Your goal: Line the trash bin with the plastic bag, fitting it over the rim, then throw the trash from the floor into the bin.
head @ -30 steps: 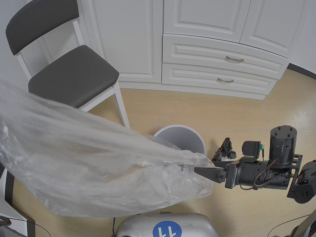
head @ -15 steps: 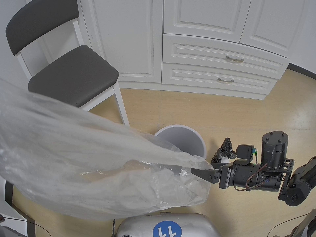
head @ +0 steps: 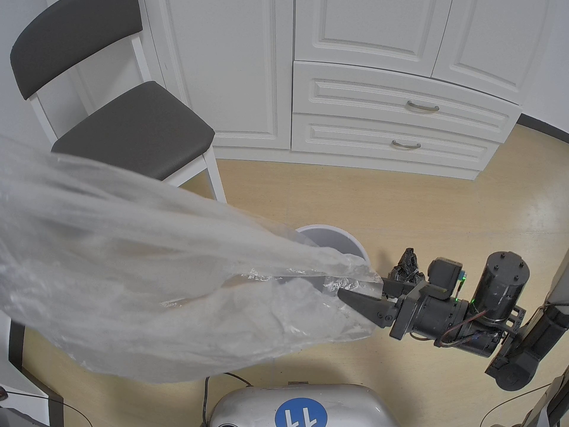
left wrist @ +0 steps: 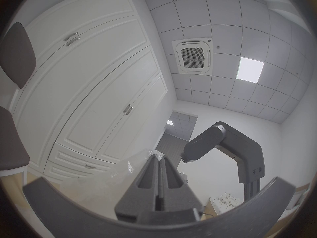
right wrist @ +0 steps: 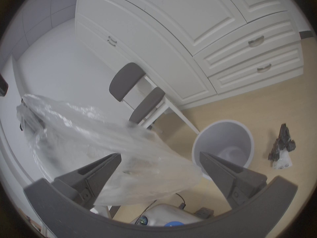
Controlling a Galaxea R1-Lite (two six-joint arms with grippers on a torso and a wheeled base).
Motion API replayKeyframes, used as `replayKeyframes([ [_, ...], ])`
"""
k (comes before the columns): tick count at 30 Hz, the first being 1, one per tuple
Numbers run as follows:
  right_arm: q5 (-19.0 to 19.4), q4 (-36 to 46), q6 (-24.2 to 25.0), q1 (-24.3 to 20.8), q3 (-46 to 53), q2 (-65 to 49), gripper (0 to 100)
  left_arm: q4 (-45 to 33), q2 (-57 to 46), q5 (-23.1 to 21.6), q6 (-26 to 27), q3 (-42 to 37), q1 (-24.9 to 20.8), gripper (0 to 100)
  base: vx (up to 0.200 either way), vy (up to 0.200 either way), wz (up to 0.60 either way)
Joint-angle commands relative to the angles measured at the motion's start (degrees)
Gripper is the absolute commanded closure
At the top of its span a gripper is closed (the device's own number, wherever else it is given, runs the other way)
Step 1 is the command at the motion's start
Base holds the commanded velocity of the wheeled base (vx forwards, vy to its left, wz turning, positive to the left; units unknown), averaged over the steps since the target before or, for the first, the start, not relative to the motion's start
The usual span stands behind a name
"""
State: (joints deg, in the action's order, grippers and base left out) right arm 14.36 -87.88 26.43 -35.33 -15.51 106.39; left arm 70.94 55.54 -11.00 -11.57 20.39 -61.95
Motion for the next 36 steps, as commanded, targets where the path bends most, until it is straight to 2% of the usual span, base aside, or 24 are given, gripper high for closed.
replayKeyframes([
  [1,0.2,-2.1,0.1,-0.9,3.0,7.2,0,0.1,0.0,0.0,0.0,0.0,0.0,100,0.000,0.000,0.00],
  [22,0.1,-2.1,3.1,-2.7,2.5,4.4,0,0.1,0.4,0.0,-0.2,-0.6,-1.9,100,0.000,0.000,0.00],
  [36,0.0,-2.1,2.5,-3.6,2.9,5.1,0,1.5,0.8,0.0,-0.3,-0.8,-1.9,100,0.000,0.000,0.00],
])
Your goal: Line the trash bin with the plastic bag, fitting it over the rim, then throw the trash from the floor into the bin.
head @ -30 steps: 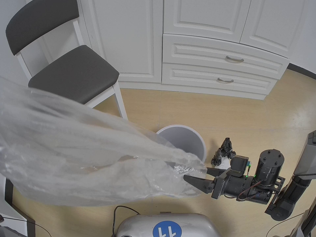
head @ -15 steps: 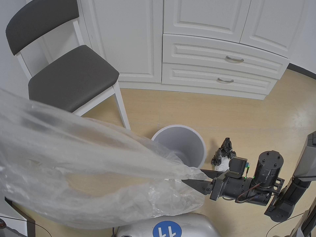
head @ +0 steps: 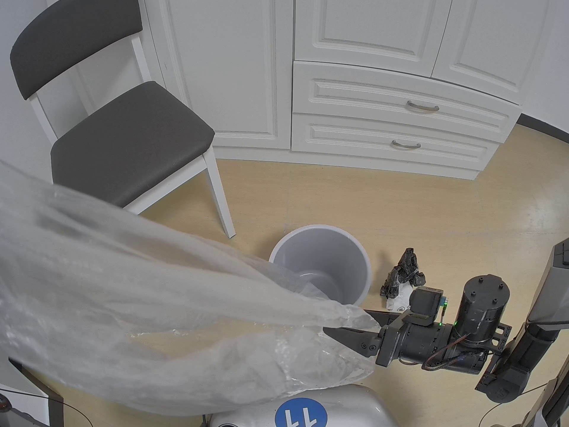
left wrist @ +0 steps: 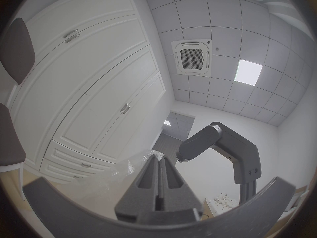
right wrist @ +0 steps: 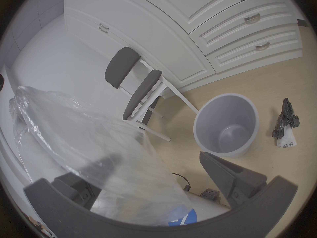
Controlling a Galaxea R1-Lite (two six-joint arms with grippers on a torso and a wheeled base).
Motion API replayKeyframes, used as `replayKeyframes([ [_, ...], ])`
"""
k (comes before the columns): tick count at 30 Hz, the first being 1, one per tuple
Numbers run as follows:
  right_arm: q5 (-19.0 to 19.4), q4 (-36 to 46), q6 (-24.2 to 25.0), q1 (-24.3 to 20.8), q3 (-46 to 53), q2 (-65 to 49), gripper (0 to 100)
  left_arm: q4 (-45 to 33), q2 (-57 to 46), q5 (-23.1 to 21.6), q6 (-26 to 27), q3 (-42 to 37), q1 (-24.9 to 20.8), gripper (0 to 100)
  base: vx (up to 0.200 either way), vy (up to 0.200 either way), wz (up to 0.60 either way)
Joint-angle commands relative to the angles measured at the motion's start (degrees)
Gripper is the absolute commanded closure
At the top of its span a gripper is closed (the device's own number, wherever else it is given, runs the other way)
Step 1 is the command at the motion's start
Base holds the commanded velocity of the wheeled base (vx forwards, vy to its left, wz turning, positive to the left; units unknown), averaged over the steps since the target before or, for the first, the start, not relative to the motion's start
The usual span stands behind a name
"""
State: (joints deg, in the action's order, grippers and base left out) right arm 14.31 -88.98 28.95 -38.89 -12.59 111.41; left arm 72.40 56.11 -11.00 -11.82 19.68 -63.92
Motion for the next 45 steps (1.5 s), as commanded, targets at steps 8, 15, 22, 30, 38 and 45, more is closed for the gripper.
replayKeyframes([
  [8,0.1,-1.0,0.6,0.0,0.1,0.0,0,0.0,0.3,0.0,0.0,-0.2,-0.1,100,0.000,0.000,0.00],
  [15,0.0,-1.0,0.6,0.0,0.1,-0.2,100,0.0,0.4,0.0,0.0,-0.3,-0.1,100,0.000,0.000,0.00],
  [22,0.0,-1.0,0.4,0.0,0.2,-0.8,100,0.0,0.8,-0.1,0.0,-1.0,-0.1,100,0.000,0.000,0.00],
  [30,-1.0,-1.0,-0.1,2.4,-1.0,-6.1,100,-0.9,4.4,-0.1,-0.3,-1.6,0.7,100,0.000,0.000,0.00],
  [38,-0.9,-1.0,-1.4,11.3,-3.5,-14.8,100,-9.7,6.9,0.2,-0.4,-1.6,2.9,100,0.000,0.000,0.00],
  [45,-0.7,15.8,-1.8,15.7,-9.9,-27.6,100,-25.3,8.3,0.5,-0.5,2.8,6.9,100,0.000,0.000,0.00],
])
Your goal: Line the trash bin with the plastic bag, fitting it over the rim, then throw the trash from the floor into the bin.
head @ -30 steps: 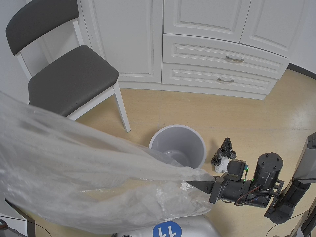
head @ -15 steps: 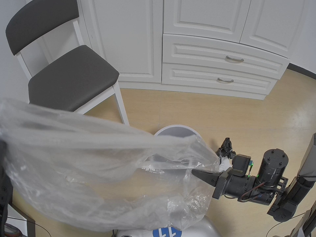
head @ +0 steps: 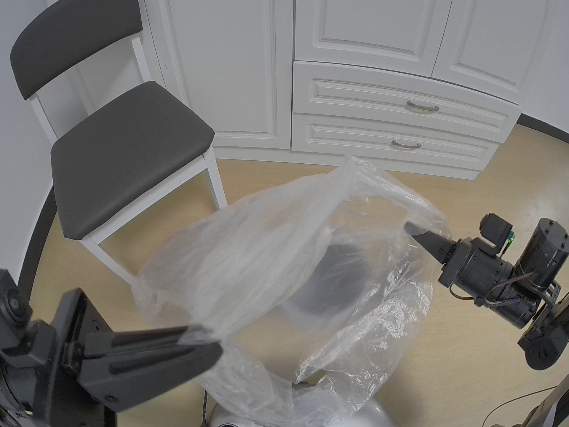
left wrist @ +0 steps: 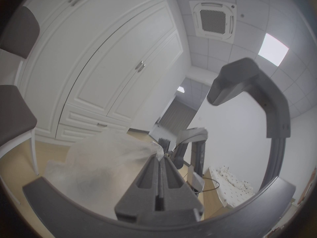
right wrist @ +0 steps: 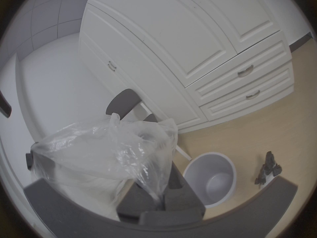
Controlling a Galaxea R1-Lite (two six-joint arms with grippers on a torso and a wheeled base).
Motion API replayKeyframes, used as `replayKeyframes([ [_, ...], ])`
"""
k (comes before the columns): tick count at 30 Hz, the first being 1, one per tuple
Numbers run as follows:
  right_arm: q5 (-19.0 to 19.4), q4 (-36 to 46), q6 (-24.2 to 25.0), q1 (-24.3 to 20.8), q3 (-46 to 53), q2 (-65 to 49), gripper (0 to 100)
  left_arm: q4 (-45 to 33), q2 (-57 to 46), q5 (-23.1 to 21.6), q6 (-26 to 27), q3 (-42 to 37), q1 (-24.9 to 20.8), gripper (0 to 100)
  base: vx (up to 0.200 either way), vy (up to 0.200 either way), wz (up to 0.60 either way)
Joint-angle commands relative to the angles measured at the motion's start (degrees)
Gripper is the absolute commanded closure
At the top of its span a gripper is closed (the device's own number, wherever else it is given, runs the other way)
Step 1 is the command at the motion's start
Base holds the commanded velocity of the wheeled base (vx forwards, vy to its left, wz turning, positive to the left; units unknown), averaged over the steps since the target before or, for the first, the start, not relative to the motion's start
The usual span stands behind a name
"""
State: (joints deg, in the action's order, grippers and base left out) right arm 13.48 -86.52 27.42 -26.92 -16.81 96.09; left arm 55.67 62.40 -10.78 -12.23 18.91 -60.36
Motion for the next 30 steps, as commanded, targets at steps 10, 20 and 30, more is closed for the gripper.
replayKeyframes([
  [10,-1.5,58.7,-6.8,3.0,-20.0,-35.4,100,-32.9,3.5,0.5,0.5,11.6,11.7,100,0.000,0.000,0.00],
  [20,-5.7,67.8,-17.4,1.3,-21.1,-43.1,100,-35.1,5.6,11.1,8.0,12.2,15.2,100,0.000,0.000,0.00],
  [30,-21.8,76.0,-23.3,-13.3,-19.5,-40.3,100,-34.2,10.0,11.7,9.3,11.9,17.2,100,0.000,0.000,0.00],
])
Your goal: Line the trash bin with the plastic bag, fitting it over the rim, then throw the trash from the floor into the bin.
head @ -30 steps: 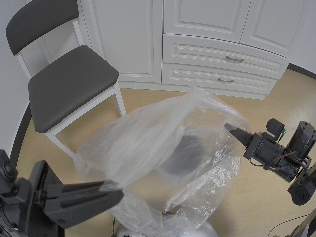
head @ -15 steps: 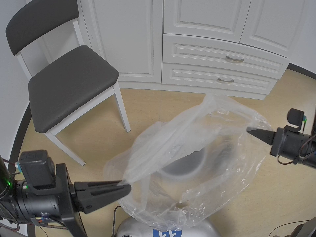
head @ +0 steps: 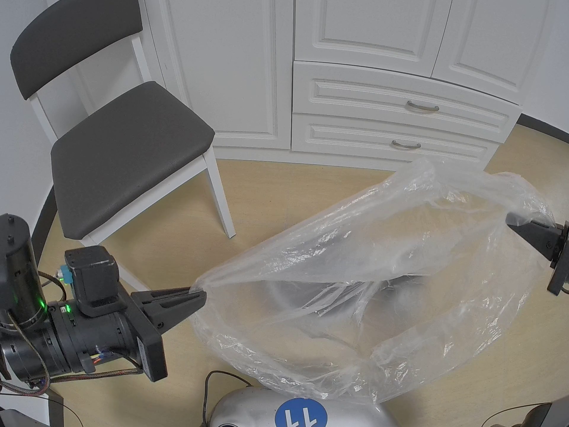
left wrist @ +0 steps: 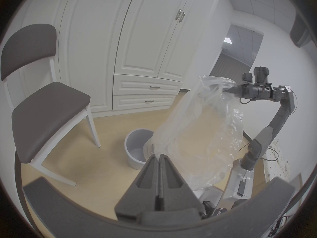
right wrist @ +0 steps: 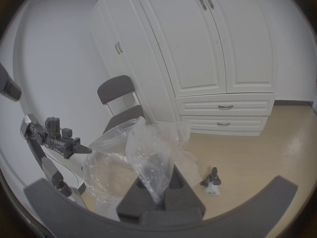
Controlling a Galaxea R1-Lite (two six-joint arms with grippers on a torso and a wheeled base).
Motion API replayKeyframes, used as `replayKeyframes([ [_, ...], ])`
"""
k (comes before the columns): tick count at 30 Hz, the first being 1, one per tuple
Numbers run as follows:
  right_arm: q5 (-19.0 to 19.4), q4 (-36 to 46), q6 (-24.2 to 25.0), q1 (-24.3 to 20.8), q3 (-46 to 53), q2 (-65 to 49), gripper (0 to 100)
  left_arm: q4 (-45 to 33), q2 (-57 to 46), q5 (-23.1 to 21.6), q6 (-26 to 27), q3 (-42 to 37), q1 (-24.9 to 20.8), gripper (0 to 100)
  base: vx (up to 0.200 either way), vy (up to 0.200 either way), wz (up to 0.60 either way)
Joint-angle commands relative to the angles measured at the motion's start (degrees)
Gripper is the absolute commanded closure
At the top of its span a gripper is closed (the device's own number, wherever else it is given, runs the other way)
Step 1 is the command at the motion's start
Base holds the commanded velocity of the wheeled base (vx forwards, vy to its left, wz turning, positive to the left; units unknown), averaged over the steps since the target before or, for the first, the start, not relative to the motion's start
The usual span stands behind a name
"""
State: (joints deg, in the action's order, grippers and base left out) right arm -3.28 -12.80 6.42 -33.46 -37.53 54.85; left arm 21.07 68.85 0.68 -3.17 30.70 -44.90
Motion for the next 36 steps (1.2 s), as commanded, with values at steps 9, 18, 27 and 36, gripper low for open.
replayKeyframes([
  [9,-10.9,2.1,-14.9,-7.1,9.7,3.5,100,2.5,4.3,0.0,0.2,0.8,4.1,100,0.000,0.000,0.00],
  [18,-11.8,1.5,-20.3,-5.7,11.9,3.3,100,5.8,4.4,0.0,0.2,0.3,3.9,100,0.000,0.000,0.00],
  [27,-11.5,-9.6,-19.8,-5.9,13.9,7.2,100,20.9,13.3,0.1,0.1,-1.9,2.3,100,0.000,0.000,0.00],
  [36,-11.1,-23.5,-19.0,-7.8,16.2,10.2,100,34.0,14.3,0.0,0.0,-4.3,-0.2,100,0.000,0.000,0.00],
])
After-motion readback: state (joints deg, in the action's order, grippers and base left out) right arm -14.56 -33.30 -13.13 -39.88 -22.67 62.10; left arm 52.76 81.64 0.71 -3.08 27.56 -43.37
